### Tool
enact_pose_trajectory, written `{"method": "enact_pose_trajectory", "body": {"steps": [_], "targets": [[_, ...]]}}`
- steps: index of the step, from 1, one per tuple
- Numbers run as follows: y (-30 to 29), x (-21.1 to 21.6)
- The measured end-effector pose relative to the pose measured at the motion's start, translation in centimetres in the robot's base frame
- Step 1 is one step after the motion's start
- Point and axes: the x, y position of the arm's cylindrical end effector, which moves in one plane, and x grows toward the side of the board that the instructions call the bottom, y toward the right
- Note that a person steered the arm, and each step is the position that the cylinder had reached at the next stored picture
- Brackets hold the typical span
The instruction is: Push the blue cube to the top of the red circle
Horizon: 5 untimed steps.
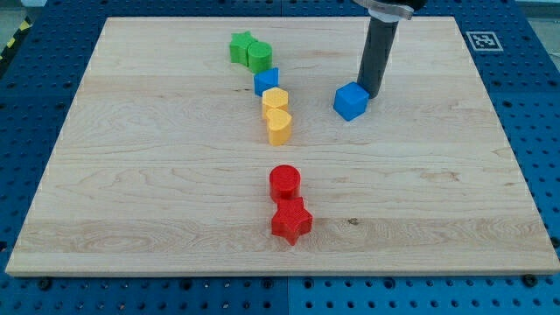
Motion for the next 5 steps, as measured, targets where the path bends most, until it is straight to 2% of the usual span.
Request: {"method": "enact_pose_trajectory", "body": {"steps": [3,5], "targets": [[-2.9,-0.2],[-3.2,1.4]]}}
